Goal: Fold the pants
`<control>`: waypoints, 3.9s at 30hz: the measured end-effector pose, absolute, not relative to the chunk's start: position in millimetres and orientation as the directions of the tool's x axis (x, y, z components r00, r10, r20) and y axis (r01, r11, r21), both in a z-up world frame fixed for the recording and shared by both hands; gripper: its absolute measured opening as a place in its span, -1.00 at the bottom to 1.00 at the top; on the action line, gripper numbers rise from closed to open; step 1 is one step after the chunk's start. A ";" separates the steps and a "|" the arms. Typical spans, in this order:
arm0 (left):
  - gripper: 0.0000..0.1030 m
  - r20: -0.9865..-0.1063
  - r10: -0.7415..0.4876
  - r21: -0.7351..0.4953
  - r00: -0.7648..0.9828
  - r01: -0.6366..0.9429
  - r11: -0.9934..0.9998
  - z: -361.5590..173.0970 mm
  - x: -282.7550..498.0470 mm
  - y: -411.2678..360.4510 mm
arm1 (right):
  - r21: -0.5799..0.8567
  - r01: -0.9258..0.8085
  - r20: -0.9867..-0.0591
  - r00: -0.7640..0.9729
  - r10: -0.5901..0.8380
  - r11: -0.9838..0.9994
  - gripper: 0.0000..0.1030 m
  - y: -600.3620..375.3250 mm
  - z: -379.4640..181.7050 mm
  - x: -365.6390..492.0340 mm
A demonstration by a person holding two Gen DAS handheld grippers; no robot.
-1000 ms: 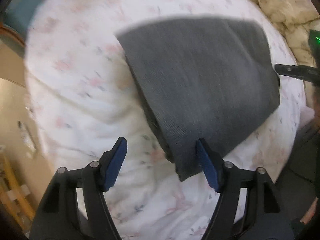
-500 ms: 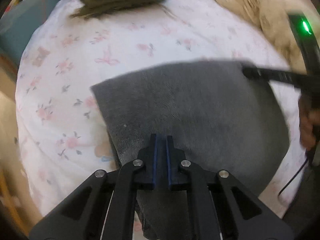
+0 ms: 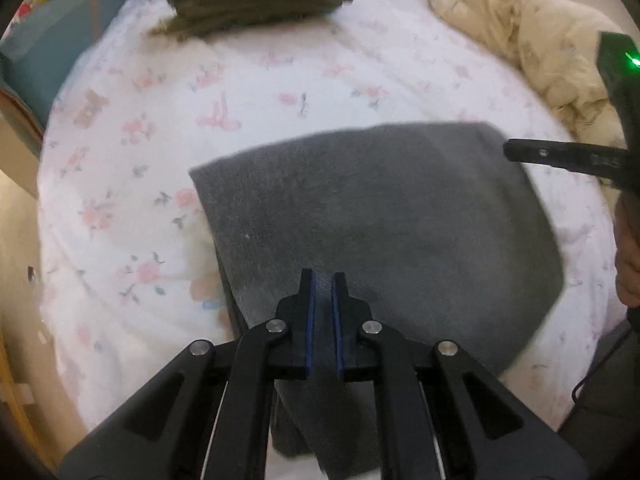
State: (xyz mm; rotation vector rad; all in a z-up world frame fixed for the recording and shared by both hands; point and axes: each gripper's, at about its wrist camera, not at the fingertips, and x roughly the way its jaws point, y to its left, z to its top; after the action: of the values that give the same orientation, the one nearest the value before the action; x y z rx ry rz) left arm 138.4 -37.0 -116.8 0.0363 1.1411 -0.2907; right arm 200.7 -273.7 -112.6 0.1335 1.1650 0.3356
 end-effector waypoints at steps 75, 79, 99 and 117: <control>-0.56 -0.728 -0.272 -0.275 0.629 0.095 0.957 17.4 533.1 55.3 | 0.345 -0.226 -0.719 0.561 0.411 0.911 -0.53 -205.3 -15.7 570.1; -0.38 -0.793 -0.200 -0.209 0.575 0.051 0.977 -27.8 588.1 60.0 | 0.284 -0.185 -0.771 0.539 0.339 0.941 -0.36 -187.3 -42.8 637.8; 0.96 -0.597 0.146 0.159 0.789 -0.062 0.985 -1.5 402.1 79.6 | 0.189 -0.182 -0.692 0.672 0.263 0.965 0.81 -249.3 -10.8 479.7; 0.99 -0.542 -0.018 -0.098 0.840 -0.042 0.994 56.0 101.9 32.7 | 0.140 -0.213 -0.527 0.811 0.255 0.967 1.00 -244.6 41.5 133.0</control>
State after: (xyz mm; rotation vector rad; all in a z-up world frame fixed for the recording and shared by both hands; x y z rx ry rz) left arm 101.9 32.7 56.0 -0.1080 0.5730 0.0130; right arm 133.0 -244.6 41.5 0.0761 0.5729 0.2500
